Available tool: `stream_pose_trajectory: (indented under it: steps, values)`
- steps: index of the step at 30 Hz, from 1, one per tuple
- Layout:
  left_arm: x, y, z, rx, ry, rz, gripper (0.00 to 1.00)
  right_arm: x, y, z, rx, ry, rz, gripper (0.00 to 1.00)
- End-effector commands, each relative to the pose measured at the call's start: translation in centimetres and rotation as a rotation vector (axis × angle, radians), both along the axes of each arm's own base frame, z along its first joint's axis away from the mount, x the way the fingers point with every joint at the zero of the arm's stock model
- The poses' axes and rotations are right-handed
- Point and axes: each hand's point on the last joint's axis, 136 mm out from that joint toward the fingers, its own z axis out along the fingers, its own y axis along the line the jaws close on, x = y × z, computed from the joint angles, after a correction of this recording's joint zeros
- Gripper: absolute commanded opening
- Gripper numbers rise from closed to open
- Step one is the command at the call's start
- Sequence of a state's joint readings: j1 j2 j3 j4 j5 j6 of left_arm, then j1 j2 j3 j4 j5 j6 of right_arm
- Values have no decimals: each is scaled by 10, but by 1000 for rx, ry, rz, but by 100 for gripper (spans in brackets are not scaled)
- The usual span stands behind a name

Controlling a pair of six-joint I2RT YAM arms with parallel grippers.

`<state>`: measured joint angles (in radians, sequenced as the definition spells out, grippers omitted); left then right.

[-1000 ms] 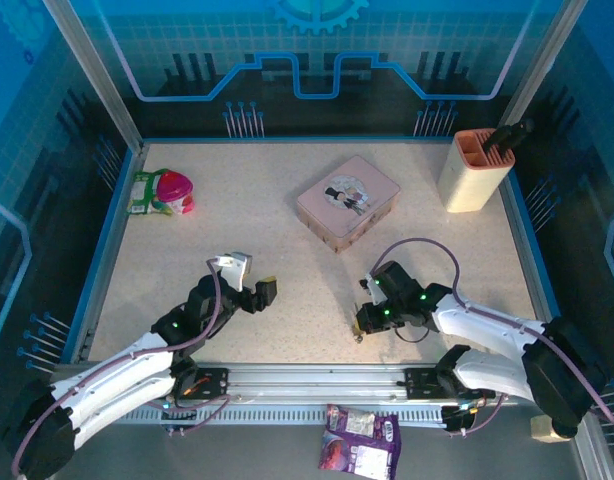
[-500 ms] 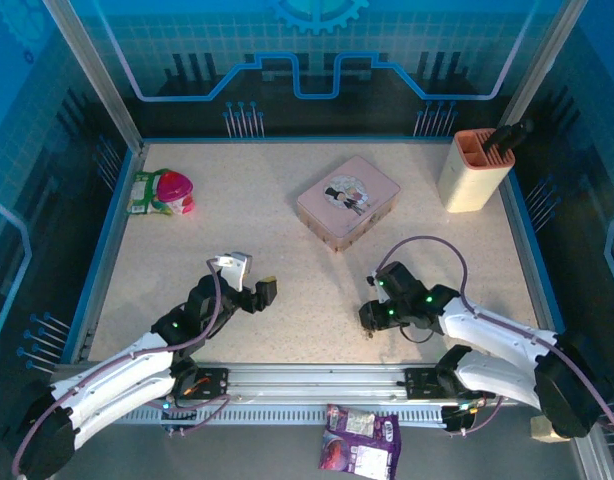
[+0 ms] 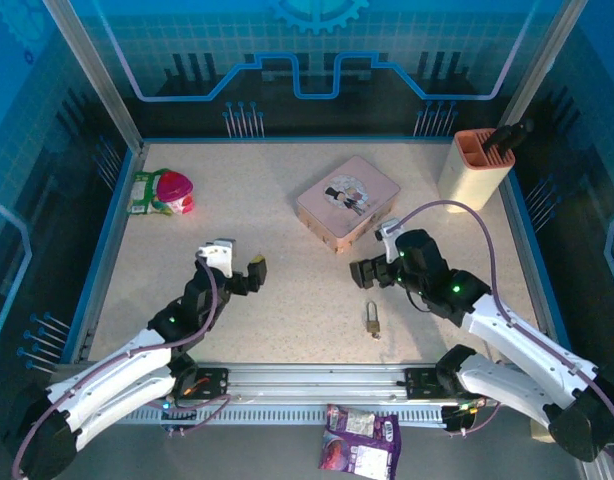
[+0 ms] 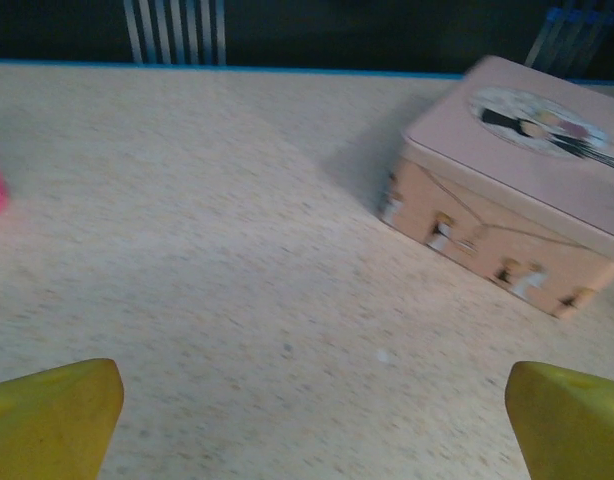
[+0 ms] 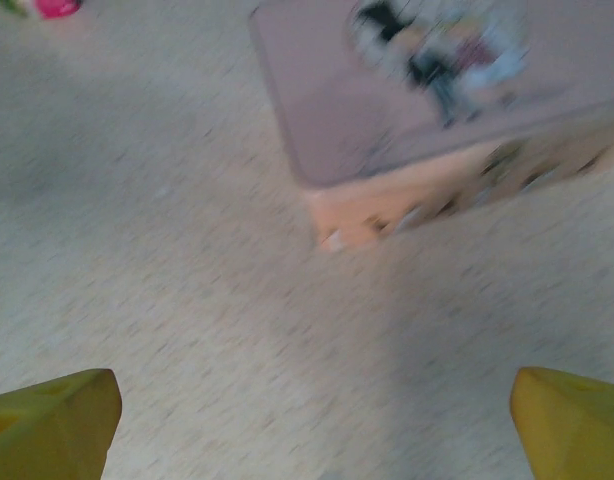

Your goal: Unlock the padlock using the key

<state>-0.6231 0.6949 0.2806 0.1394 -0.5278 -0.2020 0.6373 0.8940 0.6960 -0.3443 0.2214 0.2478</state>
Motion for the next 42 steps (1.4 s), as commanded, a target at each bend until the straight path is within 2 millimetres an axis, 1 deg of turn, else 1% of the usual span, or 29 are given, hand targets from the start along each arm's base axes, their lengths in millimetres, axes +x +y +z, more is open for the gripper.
stream_pose_trajectory:
  steps: [1,2,5,7,8,9,11,12,14,16,17,19,21,26,30,31,33,34,36,38,39,40,42]
  values:
    - [9,28,29,116,-114,135,99,33,-24,23,-158,-272,-70,100]
    - [10,37,30,147,-134,177,99,37,-27,24,-178,-321,-70,100]
    - [13,62,32,223,-183,285,99,43,-40,40,-160,-455,-89,100]
    - [17,74,32,245,-189,314,99,43,-48,43,-160,-537,-103,100]
    - [19,79,31,254,-192,330,99,44,-50,49,-153,-610,-108,100]
    - [20,84,30,270,-195,341,99,43,-53,49,-154,-660,-104,100]
    - [23,94,25,295,-212,358,99,40,-58,43,-138,-752,-88,99]
    - [24,99,22,298,-210,368,99,39,-64,39,-121,-770,-99,100]
    - [28,109,10,274,-186,390,99,42,-79,26,-105,-756,-150,100]
    - [32,114,1,202,-184,397,99,46,-86,8,-145,-719,-156,100]
    - [34,113,-7,179,-182,366,99,48,-88,1,-158,-702,-159,100]
    - [39,114,-14,166,-184,346,99,51,-86,-7,-156,-688,-151,100]
    - [45,107,-16,191,-188,296,99,55,-81,-17,-172,-670,-120,100]
    - [64,90,-19,197,-187,193,99,66,-81,-32,-171,-650,-136,100]
    - [72,86,-17,196,-247,168,99,73,-83,-45,-158,-635,-155,100]
    - [75,88,-17,198,-249,175,99,74,-83,-45,-162,-653,-157,100]
    - [77,83,-20,185,-221,152,99,77,-82,-48,-172,-667,-155,100]
    - [78,82,-21,188,-213,142,99,79,-82,-55,-181,-653,-155,100]
    - [81,82,-21,185,-209,143,99,85,-80,-59,-198,-643,-144,100]
    - [84,79,-24,147,-211,110,99,90,-87,-59,-202,-636,-186,100]
    - [86,79,-32,141,-201,106,99,91,-91,-60,-192,-628,-205,100]
    - [88,80,-31,133,-229,111,99,92,-96,-62,-180,-618,-222,100]
    - [93,80,-47,139,-210,113,99,94,-97,-62,-167,-616,-220,100]
